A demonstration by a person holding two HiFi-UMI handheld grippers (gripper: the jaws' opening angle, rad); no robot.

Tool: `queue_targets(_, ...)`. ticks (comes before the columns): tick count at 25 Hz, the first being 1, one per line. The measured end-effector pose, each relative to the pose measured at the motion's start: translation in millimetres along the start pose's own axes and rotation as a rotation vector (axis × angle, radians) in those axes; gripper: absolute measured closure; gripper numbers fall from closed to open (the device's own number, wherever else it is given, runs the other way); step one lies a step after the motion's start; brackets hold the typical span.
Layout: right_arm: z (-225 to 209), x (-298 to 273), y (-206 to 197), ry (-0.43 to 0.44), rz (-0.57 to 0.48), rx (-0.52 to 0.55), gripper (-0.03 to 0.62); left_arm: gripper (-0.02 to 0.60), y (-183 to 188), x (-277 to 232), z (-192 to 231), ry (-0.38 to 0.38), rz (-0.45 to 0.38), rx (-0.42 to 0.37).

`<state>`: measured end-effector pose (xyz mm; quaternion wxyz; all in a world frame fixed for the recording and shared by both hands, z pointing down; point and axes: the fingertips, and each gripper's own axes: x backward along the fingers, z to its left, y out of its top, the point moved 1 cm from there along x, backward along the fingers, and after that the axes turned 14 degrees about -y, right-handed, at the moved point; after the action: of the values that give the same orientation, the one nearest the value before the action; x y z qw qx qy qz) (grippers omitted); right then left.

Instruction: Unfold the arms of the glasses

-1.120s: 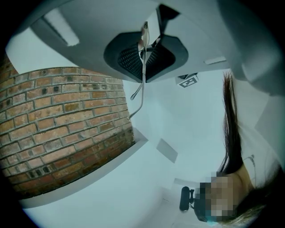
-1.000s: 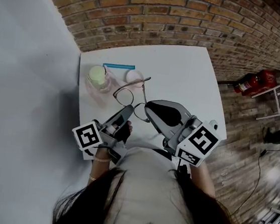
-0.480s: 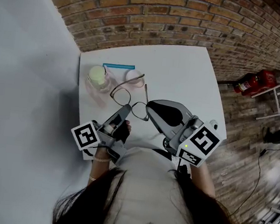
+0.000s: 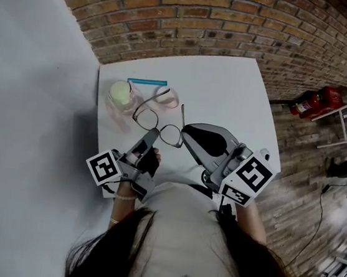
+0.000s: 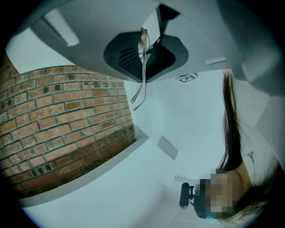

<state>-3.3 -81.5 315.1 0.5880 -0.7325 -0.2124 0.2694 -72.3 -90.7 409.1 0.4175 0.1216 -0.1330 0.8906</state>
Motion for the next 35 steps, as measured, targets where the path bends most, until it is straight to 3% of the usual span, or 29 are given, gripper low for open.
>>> queue_targets(35, -7.2, 7.1, 3.5, -0.015, -0.013, -0.012, 0.563, 0.558, 14.4, 9.1, 1.7, -0.006, -0.102, 0.045)
